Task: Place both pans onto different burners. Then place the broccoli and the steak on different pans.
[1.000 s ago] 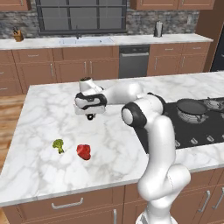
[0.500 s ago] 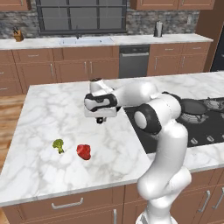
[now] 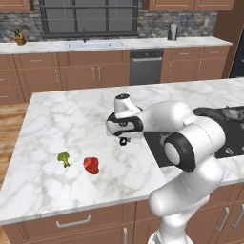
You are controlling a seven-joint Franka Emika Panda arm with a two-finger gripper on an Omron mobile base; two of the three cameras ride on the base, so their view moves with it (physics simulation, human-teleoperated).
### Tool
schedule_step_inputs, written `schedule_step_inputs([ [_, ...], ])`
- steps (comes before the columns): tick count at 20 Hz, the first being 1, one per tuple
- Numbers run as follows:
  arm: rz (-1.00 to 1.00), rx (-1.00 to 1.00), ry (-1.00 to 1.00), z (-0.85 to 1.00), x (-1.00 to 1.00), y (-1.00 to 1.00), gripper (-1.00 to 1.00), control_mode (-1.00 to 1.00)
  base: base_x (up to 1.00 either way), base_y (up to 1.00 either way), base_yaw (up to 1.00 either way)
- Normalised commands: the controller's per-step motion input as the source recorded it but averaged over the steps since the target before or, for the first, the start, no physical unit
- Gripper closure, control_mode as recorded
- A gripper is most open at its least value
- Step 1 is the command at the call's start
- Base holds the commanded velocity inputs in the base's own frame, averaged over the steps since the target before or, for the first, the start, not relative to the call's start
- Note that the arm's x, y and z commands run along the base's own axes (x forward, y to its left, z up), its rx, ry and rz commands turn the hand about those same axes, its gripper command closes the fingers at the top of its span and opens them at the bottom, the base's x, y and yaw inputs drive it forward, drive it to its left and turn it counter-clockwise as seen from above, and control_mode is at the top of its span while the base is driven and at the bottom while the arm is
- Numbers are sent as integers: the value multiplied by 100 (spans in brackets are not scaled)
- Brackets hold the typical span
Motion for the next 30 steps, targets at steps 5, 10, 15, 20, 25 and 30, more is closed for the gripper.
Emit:
schedule_step_inputs([
  [5,-8,6,0,1,-62,-57,100,-100,0,0,0],
  [10,-5,6,0,0,-46,-64,100,-100,0,0,0],
  [15,-4,1,0,0,-20,-51,100,-100,0,0,0],
  [20,-3,0,0,0,-15,-43,100,-100,0,0,0],
  [25,-2,0,0,0,-5,-38,100,-100,0,0,0],
  [30,-3,0,0,0,0,-35,100,-100,0,0,0],
])
